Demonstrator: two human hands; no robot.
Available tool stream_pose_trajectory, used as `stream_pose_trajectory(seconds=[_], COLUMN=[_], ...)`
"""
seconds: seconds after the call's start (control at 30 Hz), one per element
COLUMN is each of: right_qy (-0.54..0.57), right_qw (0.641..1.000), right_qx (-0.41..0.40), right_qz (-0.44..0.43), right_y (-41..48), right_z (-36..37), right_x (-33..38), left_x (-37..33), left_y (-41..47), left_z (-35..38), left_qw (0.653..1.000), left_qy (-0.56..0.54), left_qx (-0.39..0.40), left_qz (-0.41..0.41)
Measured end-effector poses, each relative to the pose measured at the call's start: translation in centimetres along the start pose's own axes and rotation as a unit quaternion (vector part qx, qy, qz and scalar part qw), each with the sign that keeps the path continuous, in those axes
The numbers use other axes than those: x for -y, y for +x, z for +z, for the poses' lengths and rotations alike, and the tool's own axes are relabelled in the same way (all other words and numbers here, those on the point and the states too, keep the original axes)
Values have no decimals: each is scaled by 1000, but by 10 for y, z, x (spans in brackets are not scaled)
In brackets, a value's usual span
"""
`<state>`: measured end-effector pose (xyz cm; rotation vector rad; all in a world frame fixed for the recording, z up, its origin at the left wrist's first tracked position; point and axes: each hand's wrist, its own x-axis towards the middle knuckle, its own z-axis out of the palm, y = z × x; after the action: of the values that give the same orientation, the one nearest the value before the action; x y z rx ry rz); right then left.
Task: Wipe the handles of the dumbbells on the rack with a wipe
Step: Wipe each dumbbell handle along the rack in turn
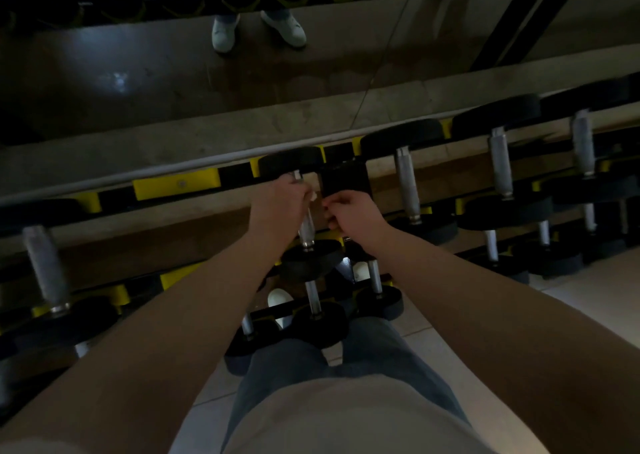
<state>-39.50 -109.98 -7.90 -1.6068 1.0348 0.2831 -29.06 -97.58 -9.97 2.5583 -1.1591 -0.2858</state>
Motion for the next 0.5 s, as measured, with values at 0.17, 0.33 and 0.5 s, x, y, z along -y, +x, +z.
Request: stream_pose_trajectory(seconds=[0.17, 0.33, 0.5], right_qy=[-14, 30, 134], right_qw=[999, 999, 990], right_qx=[22, 13, 25], right_qz=[20, 34, 41], right_y=[-7, -13, -16], right_z=[-5, -8, -30], right_x=[-12, -24, -26], left_x=[-30, -50, -63], left_y=[-32, -27, -18], left_z=[6, 6, 9], left_qw=[991, 987, 956], left_qy=[66, -37, -233], left_qx=[118, 147, 115], left_qz=[-21, -61, -133])
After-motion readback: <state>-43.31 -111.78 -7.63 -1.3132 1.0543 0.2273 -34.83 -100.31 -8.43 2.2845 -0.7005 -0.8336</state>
